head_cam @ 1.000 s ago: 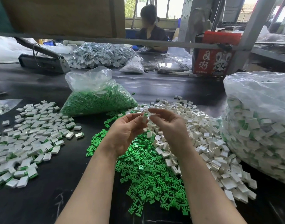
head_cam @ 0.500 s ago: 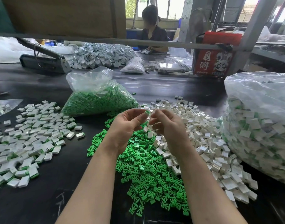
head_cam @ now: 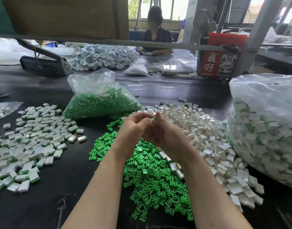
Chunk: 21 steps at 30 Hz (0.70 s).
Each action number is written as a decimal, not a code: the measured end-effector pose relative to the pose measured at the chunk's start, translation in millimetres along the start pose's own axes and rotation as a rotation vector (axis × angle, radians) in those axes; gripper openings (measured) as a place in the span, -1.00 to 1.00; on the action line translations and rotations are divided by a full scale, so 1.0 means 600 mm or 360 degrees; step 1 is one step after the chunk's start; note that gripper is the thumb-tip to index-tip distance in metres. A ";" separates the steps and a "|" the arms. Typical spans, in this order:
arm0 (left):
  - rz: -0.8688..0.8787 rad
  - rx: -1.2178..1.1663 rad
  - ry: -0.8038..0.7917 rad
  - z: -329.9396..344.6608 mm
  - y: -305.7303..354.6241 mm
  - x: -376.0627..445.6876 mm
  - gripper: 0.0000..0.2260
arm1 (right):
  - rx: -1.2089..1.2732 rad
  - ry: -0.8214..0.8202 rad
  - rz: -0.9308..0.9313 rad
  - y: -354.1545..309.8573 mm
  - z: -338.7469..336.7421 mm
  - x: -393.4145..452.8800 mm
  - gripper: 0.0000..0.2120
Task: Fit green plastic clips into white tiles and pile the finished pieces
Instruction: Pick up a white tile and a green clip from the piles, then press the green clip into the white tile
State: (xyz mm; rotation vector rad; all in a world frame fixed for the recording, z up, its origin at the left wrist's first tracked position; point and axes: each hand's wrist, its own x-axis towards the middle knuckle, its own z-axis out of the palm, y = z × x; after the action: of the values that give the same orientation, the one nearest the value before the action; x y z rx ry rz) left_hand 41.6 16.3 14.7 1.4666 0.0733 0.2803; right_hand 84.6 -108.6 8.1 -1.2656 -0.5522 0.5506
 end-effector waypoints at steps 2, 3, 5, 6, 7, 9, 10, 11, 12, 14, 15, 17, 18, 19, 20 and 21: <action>-0.0024 0.0011 0.0027 0.002 0.001 0.000 -0.91 | -0.0078 0.0001 -0.0010 -0.001 0.002 -0.002 -0.32; -0.0035 0.0012 0.0039 0.003 0.002 0.000 -0.90 | -0.0119 0.0008 -0.0016 -0.001 0.003 -0.003 -0.28; -0.0046 0.0009 0.0058 0.006 0.005 0.000 -0.90 | -0.0191 0.0018 -0.0034 -0.001 0.005 -0.005 -0.28; -0.0053 0.0002 0.0068 0.008 0.006 0.000 -0.90 | -0.0217 0.0017 -0.0039 -0.002 0.005 -0.006 -0.28; -0.0060 -0.0010 0.0083 0.011 0.007 0.000 -0.91 | -0.0235 0.0018 -0.0042 -0.002 0.005 -0.006 -0.28; -0.0067 -0.0057 0.0120 0.017 0.010 -0.001 -0.93 | -0.0258 0.0023 -0.0050 -0.004 0.007 -0.006 -0.29; -0.0073 -0.0093 0.0128 0.019 0.011 -0.002 -0.93 | -0.0267 0.0028 -0.0056 -0.004 0.007 -0.006 -0.28; -0.0075 -0.0123 0.0127 0.022 0.012 -0.003 -0.92 | -0.0267 0.0037 -0.0058 -0.004 0.008 -0.005 -0.26; -0.0070 -0.0138 0.0124 0.025 0.013 -0.004 -0.93 | -0.0262 0.0047 -0.0056 -0.004 0.008 -0.005 -0.23; -0.0056 -0.0133 0.0141 0.031 0.012 -0.005 -0.93 | -0.0255 0.0059 -0.0043 -0.003 0.008 -0.005 -0.20; -0.0061 -0.0124 0.0170 0.033 0.011 -0.004 -0.93 | -0.0245 0.0062 -0.0036 -0.003 0.009 -0.005 -0.20; -0.0087 -0.0120 0.0235 0.036 0.008 -0.001 -0.87 | -0.0204 0.0079 -0.0020 -0.003 0.011 -0.005 -0.22; -0.0106 -0.0130 0.0256 0.037 0.007 -0.001 -0.84 | -0.0180 0.0098 -0.0015 -0.004 0.013 -0.006 -0.24; -0.0121 -0.0139 0.0269 0.039 0.007 0.000 -0.84 | -0.0161 0.0127 -0.0010 -0.004 0.016 -0.006 -0.26; -0.0129 -0.0153 0.0274 0.040 0.006 0.001 -0.87 | -0.0142 0.0163 -0.0003 -0.004 0.018 -0.007 -0.28; -0.0127 -0.0161 0.0278 0.042 0.006 0.001 -0.88 | -0.0115 0.0202 0.0005 -0.004 0.021 -0.007 -0.30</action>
State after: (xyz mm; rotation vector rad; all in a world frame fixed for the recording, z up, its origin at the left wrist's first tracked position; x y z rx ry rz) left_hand 47.2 -7.9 21.0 1.3331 0.2546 0.3420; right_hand 73.3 -103.1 12.7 -1.3602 -0.4678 0.4527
